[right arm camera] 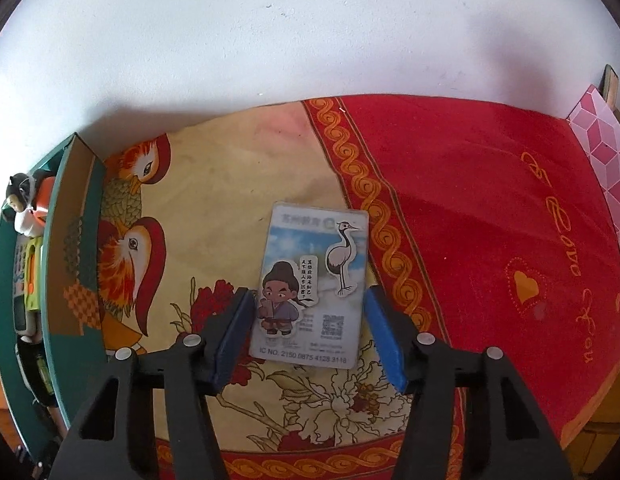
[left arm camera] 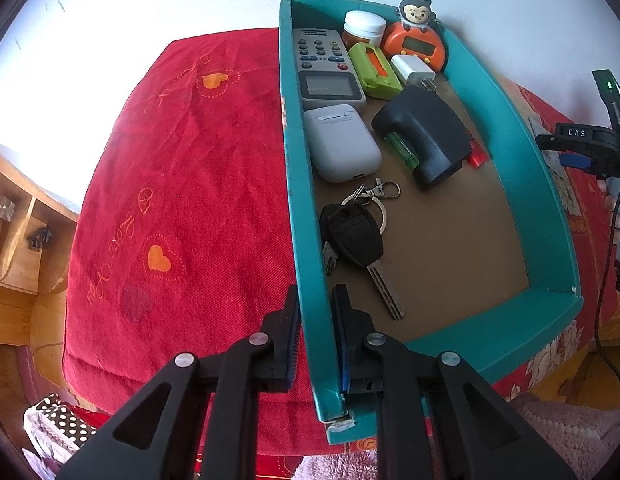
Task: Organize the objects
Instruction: 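Position the right gripper around the printed card and grasp it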
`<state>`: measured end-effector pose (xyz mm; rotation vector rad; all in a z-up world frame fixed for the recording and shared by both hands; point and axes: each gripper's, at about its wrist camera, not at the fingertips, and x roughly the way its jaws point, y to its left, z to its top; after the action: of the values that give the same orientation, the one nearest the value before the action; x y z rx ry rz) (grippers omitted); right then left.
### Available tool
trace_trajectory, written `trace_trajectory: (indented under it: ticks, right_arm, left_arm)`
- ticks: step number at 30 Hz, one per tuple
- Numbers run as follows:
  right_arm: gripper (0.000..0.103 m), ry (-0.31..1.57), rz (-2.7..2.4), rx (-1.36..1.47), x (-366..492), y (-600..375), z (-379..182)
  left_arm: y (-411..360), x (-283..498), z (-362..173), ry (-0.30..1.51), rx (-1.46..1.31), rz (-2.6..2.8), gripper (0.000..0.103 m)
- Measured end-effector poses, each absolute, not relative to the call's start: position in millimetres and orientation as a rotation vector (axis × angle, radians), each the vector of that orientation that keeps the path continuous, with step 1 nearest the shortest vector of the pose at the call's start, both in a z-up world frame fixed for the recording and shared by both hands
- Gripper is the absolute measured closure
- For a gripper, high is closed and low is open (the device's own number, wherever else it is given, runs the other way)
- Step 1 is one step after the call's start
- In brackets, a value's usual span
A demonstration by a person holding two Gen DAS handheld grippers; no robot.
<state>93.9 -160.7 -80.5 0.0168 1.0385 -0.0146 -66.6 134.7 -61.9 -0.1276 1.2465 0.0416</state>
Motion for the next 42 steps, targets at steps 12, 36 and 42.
trace_trajectory:
  ticks: [12, 36, 42]
  right_arm:
    - [0.044, 1.023, 0.082, 0.233, 95, -210, -78]
    - [0.047, 1.069, 0.239, -0.019, 61, -137, -74]
    - [0.037, 1.043, 0.253, -0.137, 62, -115, -87]
  left_arm:
    - [133, -65, -61, 1.253, -0.116, 0.034, 0.089]
    - [130, -61, -62, 1.259, -0.104, 0.028, 0.089]
    - [130, -60, -62, 1.259, -0.103, 0.028, 0.089]
